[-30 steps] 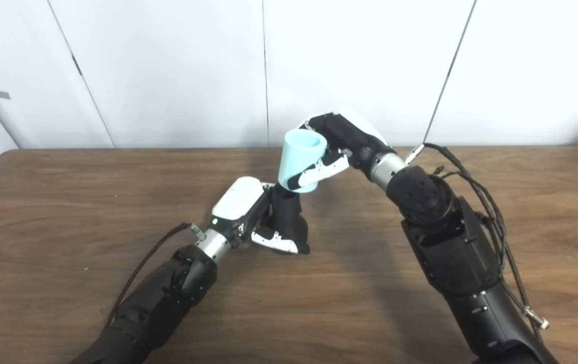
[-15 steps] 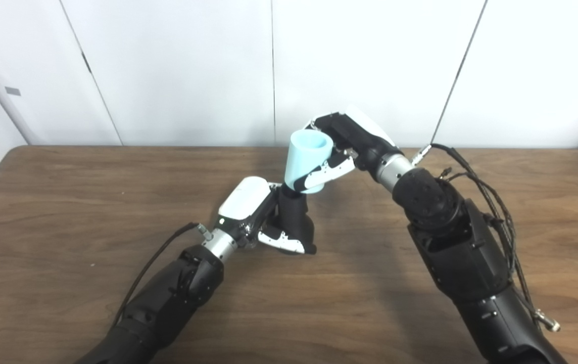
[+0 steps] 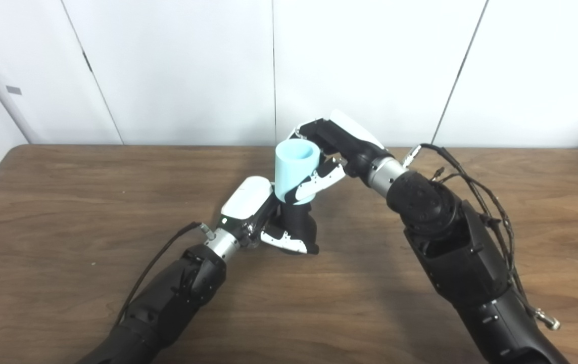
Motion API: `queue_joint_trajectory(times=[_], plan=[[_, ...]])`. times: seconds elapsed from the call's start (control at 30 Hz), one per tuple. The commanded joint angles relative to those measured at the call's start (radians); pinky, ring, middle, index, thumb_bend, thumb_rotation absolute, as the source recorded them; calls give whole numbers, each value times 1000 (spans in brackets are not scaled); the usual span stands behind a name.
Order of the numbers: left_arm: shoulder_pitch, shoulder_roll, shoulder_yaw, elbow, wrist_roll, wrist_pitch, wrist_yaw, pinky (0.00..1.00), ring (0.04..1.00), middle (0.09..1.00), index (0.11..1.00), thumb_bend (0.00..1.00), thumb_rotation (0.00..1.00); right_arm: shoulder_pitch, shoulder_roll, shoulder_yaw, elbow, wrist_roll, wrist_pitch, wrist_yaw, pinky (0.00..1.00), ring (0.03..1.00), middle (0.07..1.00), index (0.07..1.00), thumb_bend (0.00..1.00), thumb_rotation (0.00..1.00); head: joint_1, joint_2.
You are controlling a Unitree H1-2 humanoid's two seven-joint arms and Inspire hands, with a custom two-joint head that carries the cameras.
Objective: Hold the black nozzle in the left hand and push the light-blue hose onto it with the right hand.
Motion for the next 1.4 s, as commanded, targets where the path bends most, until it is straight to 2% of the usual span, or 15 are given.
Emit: queue_joint_trajectory(times=[0.0, 0.3, 0.47, 0.67, 0.87, 1.37], plan=[[200, -59, -75, 115, 52, 76, -70, 291, 395, 481, 531, 500, 0, -60, 3, 6, -67, 8, -6, 19, 310, 401, 467, 525, 516, 0, 3, 5], [203, -56, -74, 100, 51, 80, -77, 293, 394, 484, 530, 500, 0, -53, -6, 15, -57, 1, -24, 21, 318, 405, 467, 522, 517, 0, 6, 12], [206, -51, -74, 93, 53, 82, -78, 294, 395, 484, 530, 500, 0, -42, -25, 26, -21, -13, -119, -19, 333, 405, 475, 525, 516, 0, 6, 12], [211, -46, -70, 82, 49, 88, -90, 305, 400, 485, 525, 501, 0, -35, -40, 37, 39, -51, -286, -112, 345, 401, 475, 529, 515, 0, 3, 14], [212, -46, -72, 82, 51, 79, -85, 302, 403, 482, 520, 502, 0, -37, -36, 29, 71, -75, -366, -151, 336, 396, 474, 532, 514, 0, 1, 19], [220, -47, -74, 80, 48, 84, -87, 299, 399, 486, 522, 502, 0, -38, -2, -1, 70, -58, -375, -180, 330, 400, 470, 526, 515, 0, 5, 30]])
